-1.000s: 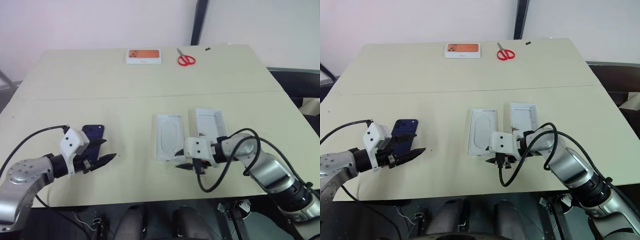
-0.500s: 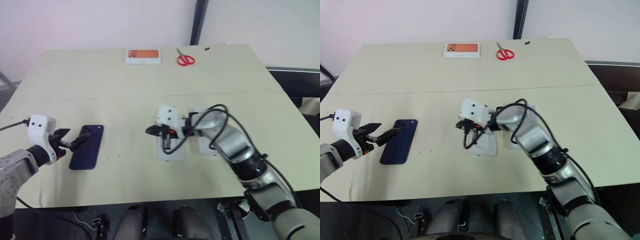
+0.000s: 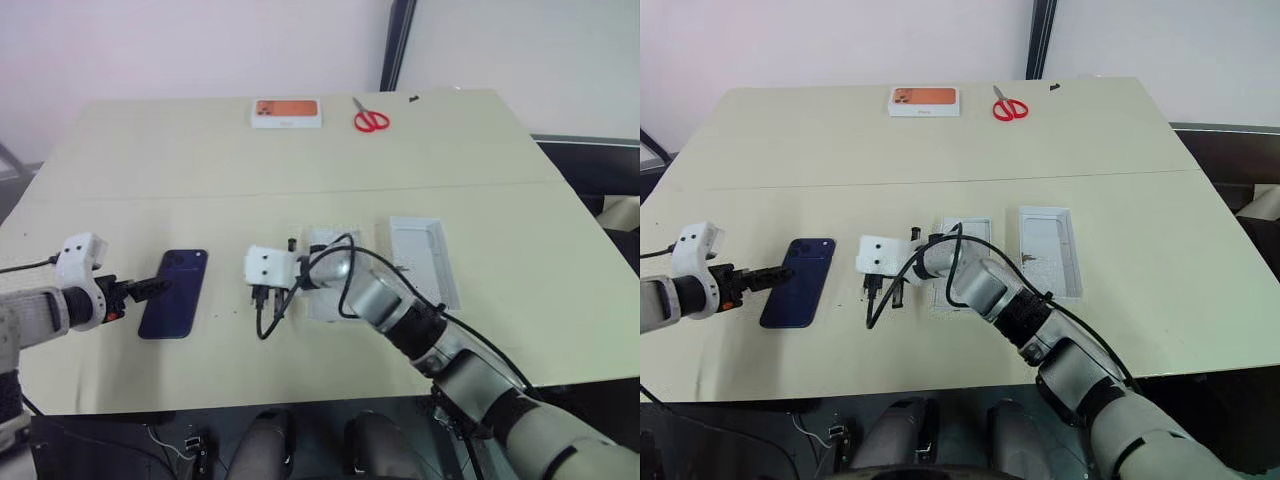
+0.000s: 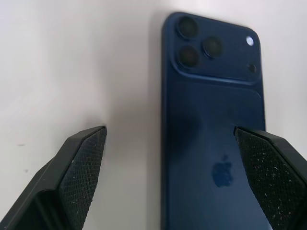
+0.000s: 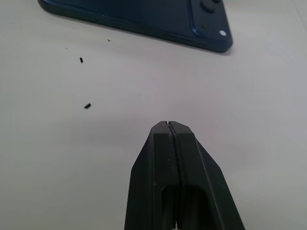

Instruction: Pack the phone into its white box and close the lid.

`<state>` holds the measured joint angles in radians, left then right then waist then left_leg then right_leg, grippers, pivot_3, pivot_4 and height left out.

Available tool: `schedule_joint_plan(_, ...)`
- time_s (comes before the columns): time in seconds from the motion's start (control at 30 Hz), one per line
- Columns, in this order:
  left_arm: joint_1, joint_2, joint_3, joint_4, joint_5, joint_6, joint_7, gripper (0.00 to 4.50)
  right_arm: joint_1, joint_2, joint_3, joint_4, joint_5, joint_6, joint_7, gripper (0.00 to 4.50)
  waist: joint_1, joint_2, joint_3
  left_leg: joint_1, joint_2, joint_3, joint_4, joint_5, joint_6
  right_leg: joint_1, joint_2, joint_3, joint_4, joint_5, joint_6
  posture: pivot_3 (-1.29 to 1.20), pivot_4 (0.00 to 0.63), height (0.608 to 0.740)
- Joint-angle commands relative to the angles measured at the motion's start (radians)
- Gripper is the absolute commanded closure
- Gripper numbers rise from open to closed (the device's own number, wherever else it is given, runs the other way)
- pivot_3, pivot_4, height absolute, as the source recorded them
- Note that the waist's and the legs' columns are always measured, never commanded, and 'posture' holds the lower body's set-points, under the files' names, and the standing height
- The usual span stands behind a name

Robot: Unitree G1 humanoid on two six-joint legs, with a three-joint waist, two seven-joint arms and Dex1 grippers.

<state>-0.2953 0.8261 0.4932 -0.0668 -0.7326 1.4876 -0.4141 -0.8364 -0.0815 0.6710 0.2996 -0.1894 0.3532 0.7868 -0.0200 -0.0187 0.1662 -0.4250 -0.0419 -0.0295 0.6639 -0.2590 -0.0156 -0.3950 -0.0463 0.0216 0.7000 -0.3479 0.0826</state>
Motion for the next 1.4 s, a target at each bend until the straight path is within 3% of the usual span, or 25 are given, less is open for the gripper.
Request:
schedule_joint_plan(0.03, -0.011, -0.056, -0.047, -0.022, -0.058, 0.093, -0.045, 0.05, -0.035, 0.042, 0.004, 0.032, -0.029, -0.051, -0.017, 4.5, 0.003, 0.0, 0.0, 0.0, 0.0, 0.0, 0.0, 0.0, 0.0, 0.0, 0.0, 0.0, 0.0, 0.0, 0.0, 0.0, 0.15, 0.74)
schedule_joint_plan(0.5, -0.013, -0.244, 0.032, -0.075, -0.249, 0.127, 0.051, 0.05, -0.019, 0.064, -0.005, 0.076, -0.078, -0.104, -0.012, 4.5, 0.008, 0.001, -0.002, 0.004, -0.001, -0.001, 0.0, 0.0, 0.0, 0.004, -0.001, 0.0, 0.0, 0.0, 0.0, 0.0, 0.15, 0.74)
schedule_joint_plan(0.8, -0.001, -0.259, 0.028, -0.086, -0.384, 0.127, 0.125, 0.05, -0.016, 0.071, -0.013, 0.096, -0.086, -0.12, -0.011, 4.5, 0.002, 0.0, -0.002, 0.004, -0.001, -0.001, 0.0, 0.0, 0.0, 0.004, -0.001, 0.0, 0.0, 0.0, 0.0, 0.0, 0.15, 0.74)
schedule_joint_plan(1.1, -0.045, -0.247, 0.117, -0.023, -0.358, 0.127, 0.191, 0.05, -0.002, 0.051, -0.021, 0.069, -0.093, -0.115, -0.006, 4.5, -0.001, 0.0, -0.002, 0.004, -0.001, -0.001, 0.0, 0.0, 0.0, 0.004, -0.001, 0.0, 0.0, 0.0, 0.0, 0.0, 0.15, 0.74)
schedule_joint_plan(1.2, -0.044, -0.234, 0.129, -0.009, -0.351, 0.127, 0.19, 0.89, 0.003, 0.045, -0.025, 0.061, -0.095, -0.112, -0.005, 4.5, -0.003, 0.0, -0.002, 0.004, -0.001, -0.001, -0.001, 0.0, -0.001, 0.004, 0.0, 0.0, 0.0, 0.0, 0.0, 0.0, 0.15, 0.74)
schedule_joint_plan(1.33, -0.044, -0.231, 0.134, -0.005, -0.346, 0.127, 0.189, 2.83, 0.01, 0.038, -0.029, 0.05, -0.098, -0.109, -0.002, 4.5, -0.004, 0.0, -0.002, 0.004, -0.001, -0.001, -0.002, 0.0, -0.001, 0.003, 0.0, 0.0, 0.0, 0.0, 0.0, 0.0, 0.15, 0.74)
schedule_joint_plan(1.37, -0.044, -0.233, 0.137, -0.003, -0.346, 0.127, 0.191, 3.16, 0.011, 0.036, -0.029, 0.048, -0.099, -0.109, -0.001, 4.5, 0.0, 0.001, -0.002, 0.004, -0.001, -0.001, -0.002, 0.0, -0.001, 0.003, 0.0, 0.0, 0.0, 0.0, 0.0, 0.0, 0.15, 0.74)
schedule_joint_plan(1.4, -0.044, -0.234, 0.14, -0.001, -0.347, 0.127, 0.193, 3.16, 0.012, 0.035, -0.029, 0.046, -0.1, -0.109, -0.001, 4.5, 0.0, 0.0, -0.002, 0.005, -0.001, -0.001, -0.001, 0.0, -0.001, 0.004, -0.001, 0.0, -0.001, 0.0, 0.0, 0.0, 0.15, 0.74)
